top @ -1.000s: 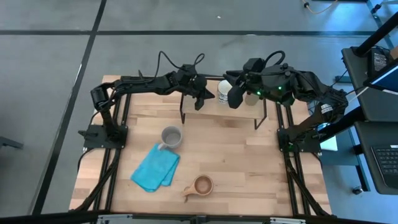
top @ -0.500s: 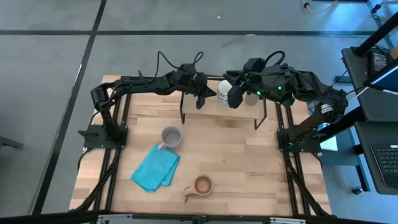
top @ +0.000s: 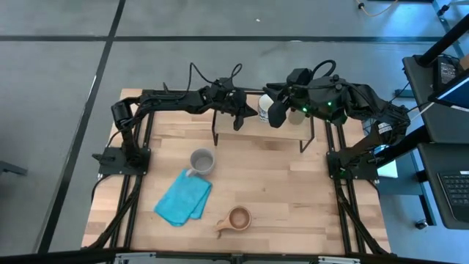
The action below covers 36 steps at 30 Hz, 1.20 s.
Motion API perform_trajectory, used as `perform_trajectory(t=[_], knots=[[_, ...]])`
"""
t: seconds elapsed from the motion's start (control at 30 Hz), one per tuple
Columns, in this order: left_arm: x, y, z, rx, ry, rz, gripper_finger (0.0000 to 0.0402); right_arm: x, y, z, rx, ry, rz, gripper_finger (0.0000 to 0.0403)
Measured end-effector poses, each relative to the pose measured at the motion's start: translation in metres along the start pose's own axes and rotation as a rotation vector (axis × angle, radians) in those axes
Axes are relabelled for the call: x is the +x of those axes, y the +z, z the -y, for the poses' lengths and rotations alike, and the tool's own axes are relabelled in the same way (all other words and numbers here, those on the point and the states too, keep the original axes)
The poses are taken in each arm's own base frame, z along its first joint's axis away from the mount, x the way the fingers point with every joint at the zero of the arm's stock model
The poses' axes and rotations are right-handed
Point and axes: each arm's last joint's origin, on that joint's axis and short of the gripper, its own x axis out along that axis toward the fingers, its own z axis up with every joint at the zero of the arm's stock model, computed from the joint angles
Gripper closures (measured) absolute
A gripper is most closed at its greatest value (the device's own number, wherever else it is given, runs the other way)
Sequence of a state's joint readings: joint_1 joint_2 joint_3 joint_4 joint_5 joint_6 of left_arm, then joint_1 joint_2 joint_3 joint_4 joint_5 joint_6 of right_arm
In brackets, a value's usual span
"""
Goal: Stack small to large cups/mugs on shelf
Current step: Put the blue mug on the shelf
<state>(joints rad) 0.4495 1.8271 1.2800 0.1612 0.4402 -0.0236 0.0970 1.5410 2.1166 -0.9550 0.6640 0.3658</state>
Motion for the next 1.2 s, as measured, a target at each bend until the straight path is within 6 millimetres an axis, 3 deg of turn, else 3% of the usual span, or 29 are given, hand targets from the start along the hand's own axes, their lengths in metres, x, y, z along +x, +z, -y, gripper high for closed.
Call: perform_trajectory(t=[0.87, 1.2], knots=[[-0.0002, 0.0061, 0.0026, 0.037, -0.065, 0.056, 0.0401, 0.0002, -0.0013, 0.0009, 0.011, -0.019, -0.007, 0.0327], [-0.0008, -0.0014, 0.0030, -0.009, -0.125, -0.017, 0.0401, 0.0002, -0.0013, 0.0009, 0.010, -0.020, -0.007, 0.0327]])
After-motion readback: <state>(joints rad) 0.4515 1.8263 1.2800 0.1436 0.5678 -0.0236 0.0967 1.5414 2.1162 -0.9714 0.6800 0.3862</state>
